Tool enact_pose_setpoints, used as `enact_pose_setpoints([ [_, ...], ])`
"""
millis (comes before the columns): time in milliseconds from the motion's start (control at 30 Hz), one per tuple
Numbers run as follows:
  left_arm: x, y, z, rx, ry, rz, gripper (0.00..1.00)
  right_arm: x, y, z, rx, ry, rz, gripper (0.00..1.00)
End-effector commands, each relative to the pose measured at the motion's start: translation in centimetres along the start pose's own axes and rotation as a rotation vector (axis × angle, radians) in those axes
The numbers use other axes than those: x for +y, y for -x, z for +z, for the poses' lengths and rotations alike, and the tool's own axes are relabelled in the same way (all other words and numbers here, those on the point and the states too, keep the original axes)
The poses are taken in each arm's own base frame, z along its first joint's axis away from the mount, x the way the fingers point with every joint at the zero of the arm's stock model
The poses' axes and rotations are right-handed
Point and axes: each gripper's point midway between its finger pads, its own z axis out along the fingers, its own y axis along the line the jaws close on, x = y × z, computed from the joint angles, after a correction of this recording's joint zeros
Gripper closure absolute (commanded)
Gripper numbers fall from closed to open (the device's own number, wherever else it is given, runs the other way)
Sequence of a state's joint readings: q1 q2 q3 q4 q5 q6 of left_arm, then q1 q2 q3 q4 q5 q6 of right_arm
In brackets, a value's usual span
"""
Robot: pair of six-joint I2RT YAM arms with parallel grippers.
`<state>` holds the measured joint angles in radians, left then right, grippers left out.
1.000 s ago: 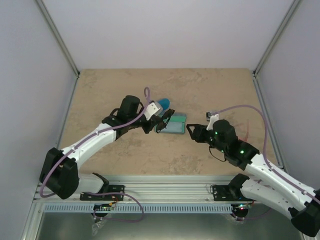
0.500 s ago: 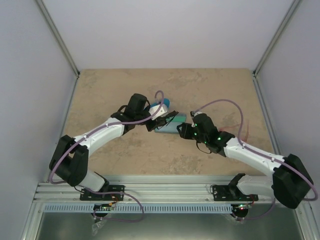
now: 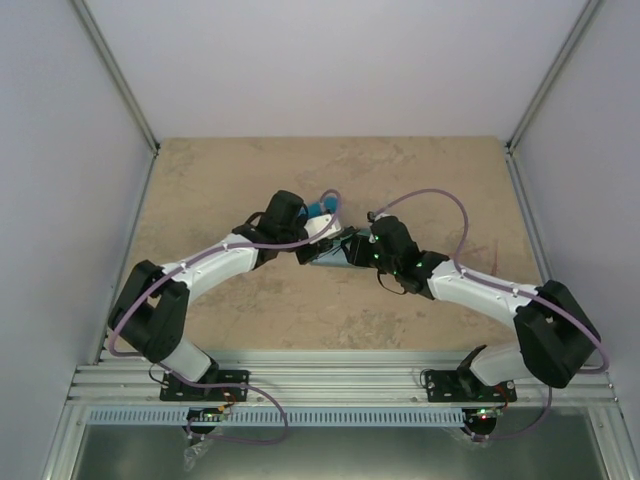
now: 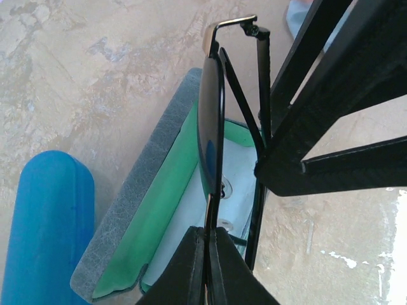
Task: Organize the sunglasses
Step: Place the sunglasses in the sunglasses case.
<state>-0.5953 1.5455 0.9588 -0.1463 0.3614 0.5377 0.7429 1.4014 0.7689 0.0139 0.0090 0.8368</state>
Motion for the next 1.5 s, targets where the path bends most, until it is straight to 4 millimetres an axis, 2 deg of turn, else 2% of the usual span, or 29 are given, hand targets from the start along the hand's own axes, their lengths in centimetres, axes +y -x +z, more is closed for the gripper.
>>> enact_pose_setpoints([
  [0,0.8,1.0,0.5,0.012,0.056,0.082,1.00,-0.4,0.8,0.9,-0.042,-0.024,0.022,0.61],
  [133,1.0,0.7,1.1,0.052,0.088,0.113,1.00,-0.5,0.2,1.5,-0.031,-0.015,0.004,0.63],
  [367,1.5,0.4,1.7,0.102,0.128,0.146,1.00,0.8,0.8,1.7,-0.049,0.083,-0.022,0.65],
  [567,1.5,0.1,2.3,0.127,0.139,0.157,1.00,0.1,0.9,2.5,-0.039,0.076,-0.047,0.69],
  [1200,1.9,-1.8,4.0,0.209,0.190,0.182,1.00,-1.4,-1.0,5.1,-0.012,0.078,-0.088,0.74],
  [1333,1.7,-1.8,4.1,0.204,0.176,0.168,0.90,-1.9,-1.5,5.4,-0.014,0.075,-0.084,0.74],
  [1467,1.0,-1.6,4.0,0.192,0.144,0.144,0.76,-2.4,-1.9,5.4,-0.015,0.068,-0.072,0.75],
])
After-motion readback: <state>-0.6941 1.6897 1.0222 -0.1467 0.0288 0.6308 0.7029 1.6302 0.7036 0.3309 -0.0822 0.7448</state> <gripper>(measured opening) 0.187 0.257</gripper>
